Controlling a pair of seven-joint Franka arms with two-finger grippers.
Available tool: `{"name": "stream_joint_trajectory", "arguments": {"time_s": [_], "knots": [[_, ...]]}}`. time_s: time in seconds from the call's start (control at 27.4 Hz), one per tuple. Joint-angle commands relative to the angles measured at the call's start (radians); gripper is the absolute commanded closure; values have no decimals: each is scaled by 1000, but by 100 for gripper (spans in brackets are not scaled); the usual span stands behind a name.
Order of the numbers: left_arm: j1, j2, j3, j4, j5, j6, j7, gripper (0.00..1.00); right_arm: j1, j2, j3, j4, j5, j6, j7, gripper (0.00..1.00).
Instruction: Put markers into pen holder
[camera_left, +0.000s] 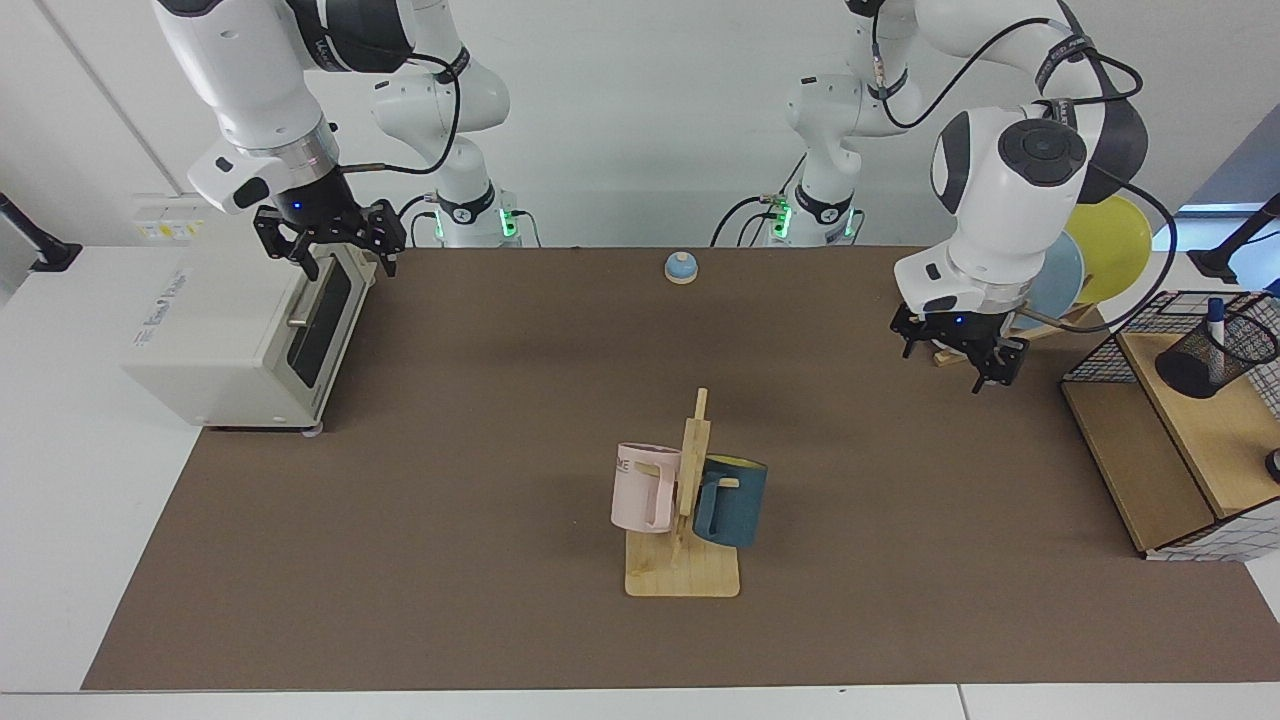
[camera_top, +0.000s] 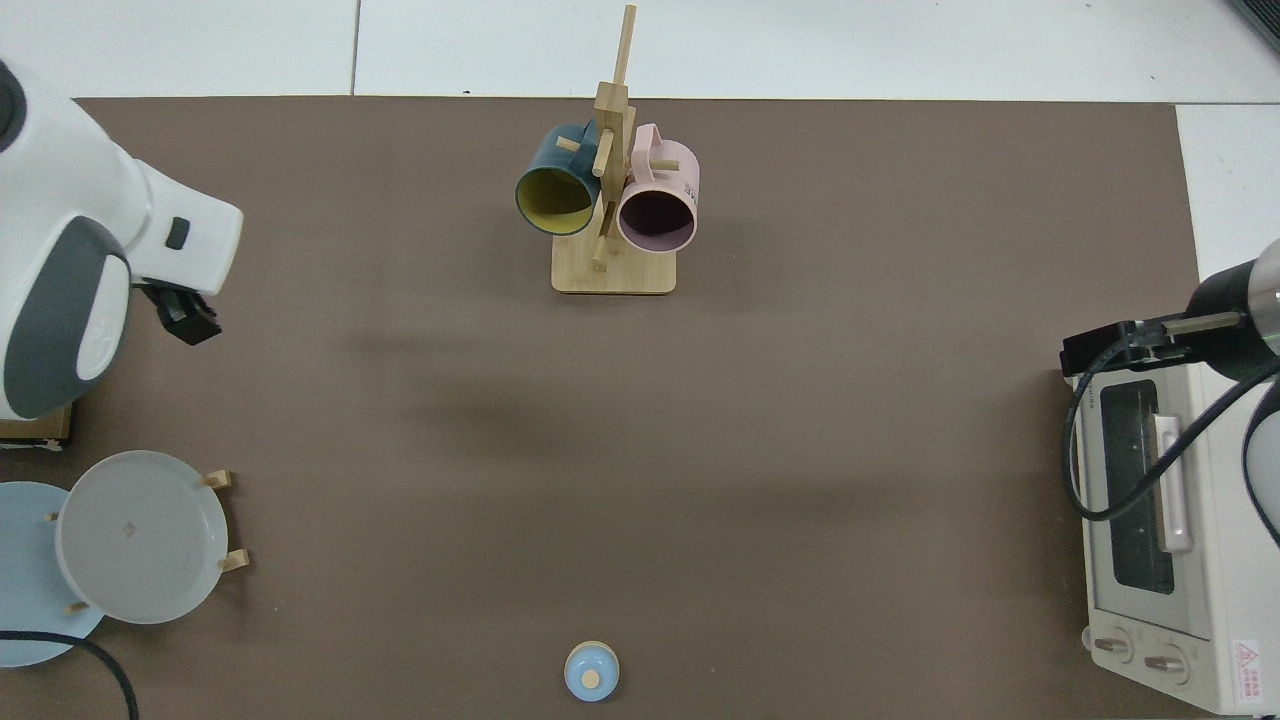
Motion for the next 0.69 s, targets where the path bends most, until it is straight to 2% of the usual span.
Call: {"name": "stream_joint_trajectory", "arguments": {"time_s": [0.0, 0.18, 0.29, 0.66], "knots": [[0, -43, -6, -34, -54, -18, -179, 0, -13, -18, 9, -15, 3, 9, -16, 0], [40, -35, -11, -29, -48, 18, -166, 0, -13, -18, 9, -15, 3, 9, -16, 0], [65, -31, -22, -6, -41, 107, -131, 0, -13, -18, 9, -15, 3, 9, -16, 0], [60, -55, -11, 5, -28, 138, -85, 0, -13, -18, 9, -15, 3, 9, -16, 0]]}}
